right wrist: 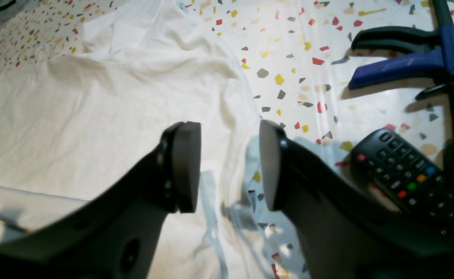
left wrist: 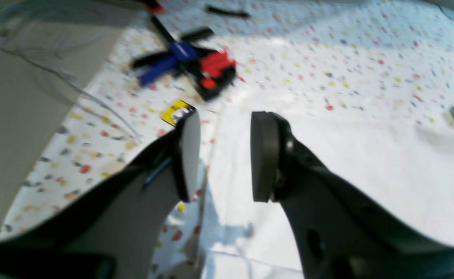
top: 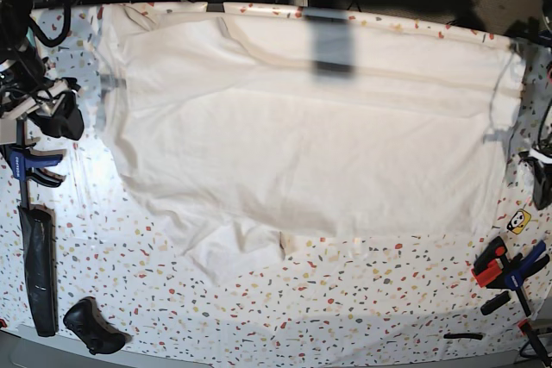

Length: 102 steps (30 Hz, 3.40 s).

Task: Fold the T-shirt properly
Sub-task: 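Release the shirt and move the right gripper toward the shirt's side edge, then grasp the shirt's side edge with the right gripper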

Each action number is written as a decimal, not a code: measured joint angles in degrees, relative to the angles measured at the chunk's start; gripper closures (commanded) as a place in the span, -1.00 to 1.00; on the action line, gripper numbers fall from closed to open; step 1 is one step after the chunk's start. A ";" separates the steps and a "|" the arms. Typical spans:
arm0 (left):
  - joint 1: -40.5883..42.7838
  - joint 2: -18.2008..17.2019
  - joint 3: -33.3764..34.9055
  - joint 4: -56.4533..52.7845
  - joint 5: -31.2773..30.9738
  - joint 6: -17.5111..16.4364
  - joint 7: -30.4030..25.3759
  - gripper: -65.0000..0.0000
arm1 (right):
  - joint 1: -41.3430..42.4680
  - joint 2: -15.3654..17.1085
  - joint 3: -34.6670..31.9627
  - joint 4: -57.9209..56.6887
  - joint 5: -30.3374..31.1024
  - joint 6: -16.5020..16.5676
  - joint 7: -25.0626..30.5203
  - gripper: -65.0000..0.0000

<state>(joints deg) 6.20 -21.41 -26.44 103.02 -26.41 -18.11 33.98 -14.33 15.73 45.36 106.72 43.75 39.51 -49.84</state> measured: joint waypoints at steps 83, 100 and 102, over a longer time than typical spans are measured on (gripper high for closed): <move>-7.76 0.63 11.06 -13.20 10.51 7.02 3.54 0.34 | 56.06 3.06 -36.41 -71.65 -18.84 -0.04 -8.74 1.00; -7.78 0.61 11.06 -13.20 10.51 7.04 0.94 0.34 | 56.28 10.47 -36.41 -71.67 -0.09 0.00 -14.19 0.60; -7.76 0.61 11.06 -13.20 10.51 7.02 1.01 0.34 | 56.74 10.64 -36.41 -71.67 -0.11 0.00 -12.52 0.28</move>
<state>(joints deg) -1.56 -20.80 -15.38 89.82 -15.90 -11.09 34.98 42.41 26.37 8.95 35.05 43.64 39.51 -62.37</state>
